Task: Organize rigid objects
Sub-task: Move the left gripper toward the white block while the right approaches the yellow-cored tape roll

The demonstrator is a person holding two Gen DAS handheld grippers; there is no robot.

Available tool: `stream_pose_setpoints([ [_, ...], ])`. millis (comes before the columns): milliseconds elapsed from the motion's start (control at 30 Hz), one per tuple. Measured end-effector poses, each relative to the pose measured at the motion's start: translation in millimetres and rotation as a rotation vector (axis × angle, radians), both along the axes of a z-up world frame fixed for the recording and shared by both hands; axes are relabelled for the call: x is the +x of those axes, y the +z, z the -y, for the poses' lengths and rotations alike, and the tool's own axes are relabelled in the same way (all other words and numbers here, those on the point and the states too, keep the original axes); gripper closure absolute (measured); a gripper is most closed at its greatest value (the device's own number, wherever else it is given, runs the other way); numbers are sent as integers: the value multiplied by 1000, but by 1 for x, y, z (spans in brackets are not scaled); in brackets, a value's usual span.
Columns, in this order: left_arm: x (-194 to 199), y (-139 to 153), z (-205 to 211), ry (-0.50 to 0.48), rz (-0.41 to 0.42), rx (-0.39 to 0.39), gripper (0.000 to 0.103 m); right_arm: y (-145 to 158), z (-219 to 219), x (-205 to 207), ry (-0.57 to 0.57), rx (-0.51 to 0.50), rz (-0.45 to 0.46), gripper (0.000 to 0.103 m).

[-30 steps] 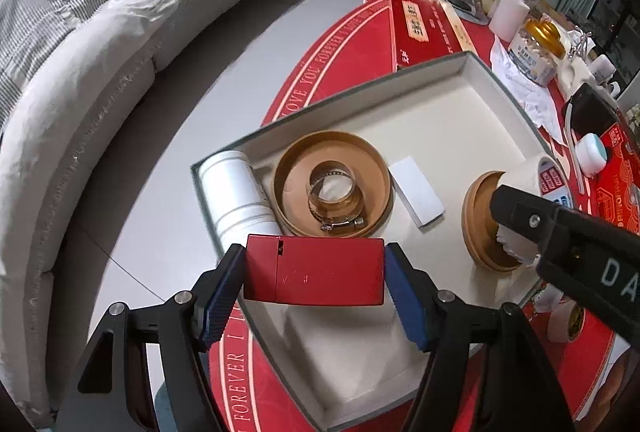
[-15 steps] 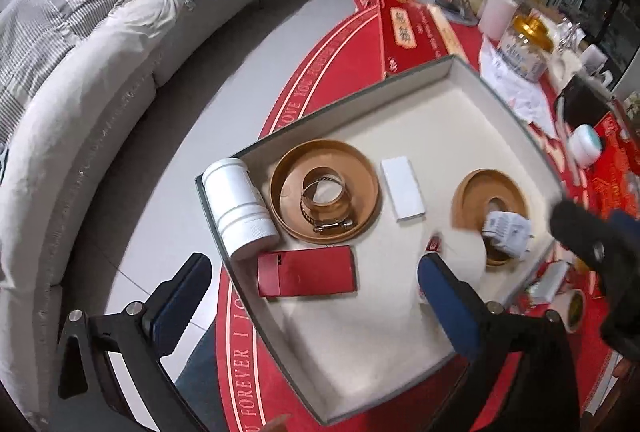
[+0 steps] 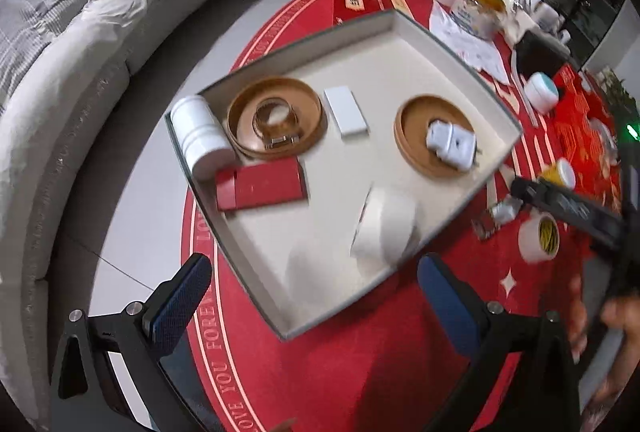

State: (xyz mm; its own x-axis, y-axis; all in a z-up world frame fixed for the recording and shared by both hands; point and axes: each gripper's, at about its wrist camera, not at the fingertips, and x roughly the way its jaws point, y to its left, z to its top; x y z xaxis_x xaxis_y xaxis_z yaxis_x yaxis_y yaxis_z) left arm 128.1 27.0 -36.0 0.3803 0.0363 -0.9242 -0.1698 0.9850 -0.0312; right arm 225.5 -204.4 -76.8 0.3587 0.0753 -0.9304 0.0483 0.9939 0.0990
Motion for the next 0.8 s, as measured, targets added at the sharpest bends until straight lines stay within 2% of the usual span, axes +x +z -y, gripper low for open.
stream_pose_setpoints([
  [33,-3,-1,1,-6,-4,2,0,-6,-3,4,4,3,-21,9],
  [67,-6,-1,1,-11,-9,6,0,-13,-7,6,17,9,-41,27],
  [133,-11,-3,2,-19,-17,6,0,-21,-13,3,43,-8,-63,40],
  [233,-20,-5,6,-40,-28,7,0,-18,-16,-14,71,52,-72,67],
  [533,-54,-26,19,-100,-84,27,0,-24,-27,-116,251,130,-174,67],
  [600,-61,-32,19,-100,-105,31,0,-23,-19,-129,233,121,-155,67],
  [700,-70,-37,21,-104,-116,22,0,-22,13,-134,98,98,-114,67],
  [733,-72,-37,23,-111,-115,21,0,-24,26,-137,60,112,-122,58],
  [767,-73,-36,28,-122,-111,23,0,-25,38,-138,24,133,-127,36],
  [800,-74,-35,31,-129,-109,23,0,-23,46,-139,4,145,-120,25],
])
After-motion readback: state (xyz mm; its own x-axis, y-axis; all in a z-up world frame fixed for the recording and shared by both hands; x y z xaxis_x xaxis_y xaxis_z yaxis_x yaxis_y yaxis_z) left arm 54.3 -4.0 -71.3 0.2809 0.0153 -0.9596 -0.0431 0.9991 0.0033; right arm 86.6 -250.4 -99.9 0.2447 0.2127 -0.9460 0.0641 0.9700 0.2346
